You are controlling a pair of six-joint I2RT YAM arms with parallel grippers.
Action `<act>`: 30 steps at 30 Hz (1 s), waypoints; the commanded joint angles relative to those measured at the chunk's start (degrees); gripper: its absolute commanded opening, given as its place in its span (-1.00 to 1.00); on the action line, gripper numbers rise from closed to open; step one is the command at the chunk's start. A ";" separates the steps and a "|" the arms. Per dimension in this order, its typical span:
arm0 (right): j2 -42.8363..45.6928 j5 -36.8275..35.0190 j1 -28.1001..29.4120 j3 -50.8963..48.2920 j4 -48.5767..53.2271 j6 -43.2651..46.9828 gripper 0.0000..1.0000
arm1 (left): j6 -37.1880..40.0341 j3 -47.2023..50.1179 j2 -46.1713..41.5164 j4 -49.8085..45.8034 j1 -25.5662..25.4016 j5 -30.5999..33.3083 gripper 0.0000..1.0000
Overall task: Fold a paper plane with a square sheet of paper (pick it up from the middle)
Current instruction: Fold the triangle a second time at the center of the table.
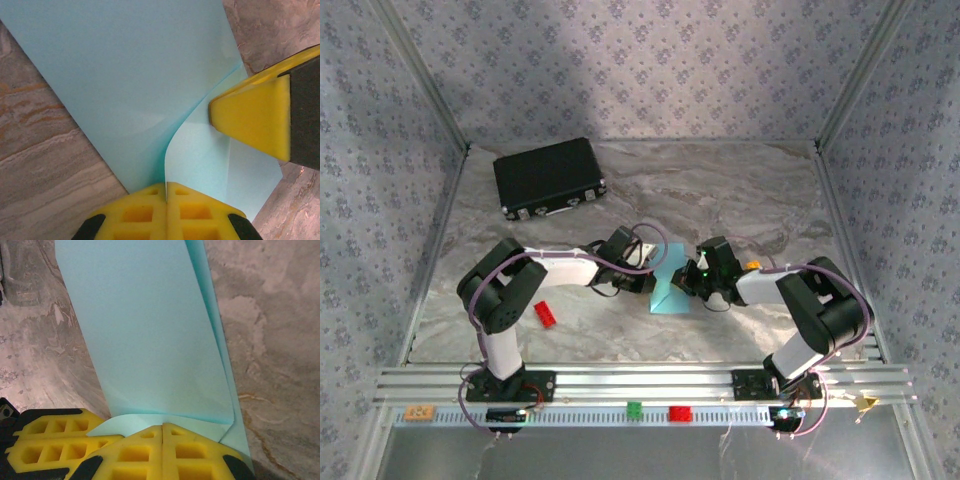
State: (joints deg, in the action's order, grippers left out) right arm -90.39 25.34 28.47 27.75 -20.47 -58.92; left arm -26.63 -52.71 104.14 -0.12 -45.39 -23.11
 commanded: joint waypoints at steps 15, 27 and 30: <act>-1.63 -1.26 -0.34 -1.38 1.57 -1.30 -0.93 | -1.81 -4.00 -10.30 -9.58 -0.03 -6.11 -0.76; -1.67 -1.51 -0.29 -1.51 1.92 -1.37 -0.93 | -1.54 -12.19 1.46 -13.46 -3.13 -17.52 -0.95; -1.68 -1.60 -0.26 -1.52 1.92 -1.42 -0.93 | -0.88 -13.42 3.48 -14.96 -3.45 -17.18 -0.95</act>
State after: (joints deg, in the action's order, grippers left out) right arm -90.43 25.69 28.47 27.35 -21.34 -59.59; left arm -28.16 -63.94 106.24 -12.34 -48.53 -38.20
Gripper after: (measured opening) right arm 0.052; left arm 0.047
